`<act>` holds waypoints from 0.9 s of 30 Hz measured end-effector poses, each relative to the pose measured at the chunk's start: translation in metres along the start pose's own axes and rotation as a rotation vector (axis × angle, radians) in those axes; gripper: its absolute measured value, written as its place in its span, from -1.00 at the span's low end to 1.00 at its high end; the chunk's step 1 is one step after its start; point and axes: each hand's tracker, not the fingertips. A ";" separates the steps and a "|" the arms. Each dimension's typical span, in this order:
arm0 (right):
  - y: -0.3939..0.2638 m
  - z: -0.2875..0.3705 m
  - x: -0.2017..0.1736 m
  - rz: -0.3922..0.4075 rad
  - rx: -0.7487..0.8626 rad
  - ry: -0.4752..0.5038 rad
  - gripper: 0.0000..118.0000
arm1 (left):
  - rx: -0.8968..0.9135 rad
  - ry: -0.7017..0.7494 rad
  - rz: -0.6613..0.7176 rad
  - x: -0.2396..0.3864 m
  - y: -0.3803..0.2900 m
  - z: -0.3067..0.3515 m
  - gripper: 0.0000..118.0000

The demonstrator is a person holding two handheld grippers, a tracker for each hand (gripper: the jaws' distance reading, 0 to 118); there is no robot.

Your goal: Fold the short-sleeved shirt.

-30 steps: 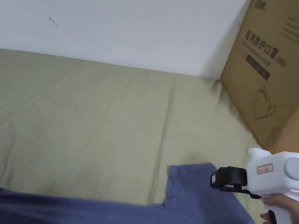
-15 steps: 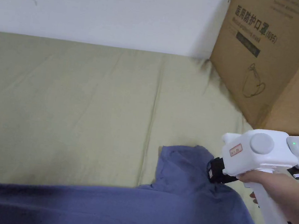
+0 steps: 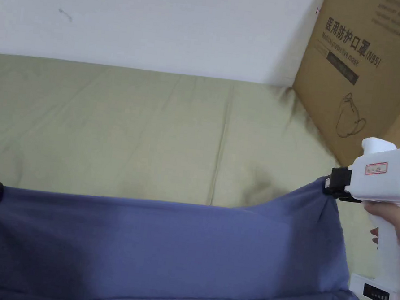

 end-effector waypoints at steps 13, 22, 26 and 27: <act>-0.167 0.147 0.052 -0.101 -0.035 0.084 -1.00 | -0.059 -0.135 -0.006 -0.009 -0.126 0.087 -0.95; -0.255 0.130 0.059 -0.136 -0.104 -0.056 -0.64 | -0.201 -0.060 0.058 -0.019 -0.208 0.073 -0.64; -0.251 0.131 0.044 -0.053 -0.096 -0.160 0.59 | -0.162 0.021 0.012 -0.013 -0.208 0.077 0.36; -0.248 0.137 0.041 -0.038 -0.086 -0.163 0.64 | -0.176 0.075 -0.022 -0.010 -0.203 0.079 0.50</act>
